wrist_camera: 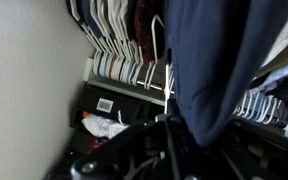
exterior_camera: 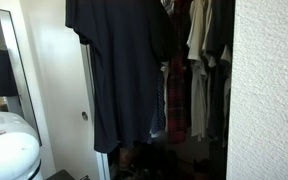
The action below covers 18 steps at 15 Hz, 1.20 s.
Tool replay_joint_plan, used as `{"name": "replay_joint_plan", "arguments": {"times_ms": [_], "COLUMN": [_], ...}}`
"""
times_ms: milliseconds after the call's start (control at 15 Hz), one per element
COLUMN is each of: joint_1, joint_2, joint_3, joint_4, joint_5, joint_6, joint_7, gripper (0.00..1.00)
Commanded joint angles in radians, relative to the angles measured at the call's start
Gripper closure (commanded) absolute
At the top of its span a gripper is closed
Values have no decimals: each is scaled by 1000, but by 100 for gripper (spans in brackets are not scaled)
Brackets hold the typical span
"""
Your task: Take the hanger with the black shirt and hang it more to the right
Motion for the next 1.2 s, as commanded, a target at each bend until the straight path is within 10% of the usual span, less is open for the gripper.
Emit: {"name": "replay_joint_plan", "arguments": {"times_ms": [0, 1133], "joint_1": [27, 73], "joint_2": [53, 233], "joint_3": [-25, -127], "joint_4": [51, 169], "joint_5": [32, 64], "joint_6": [30, 79], "joint_7": [-61, -175], "gripper": [97, 97]}}
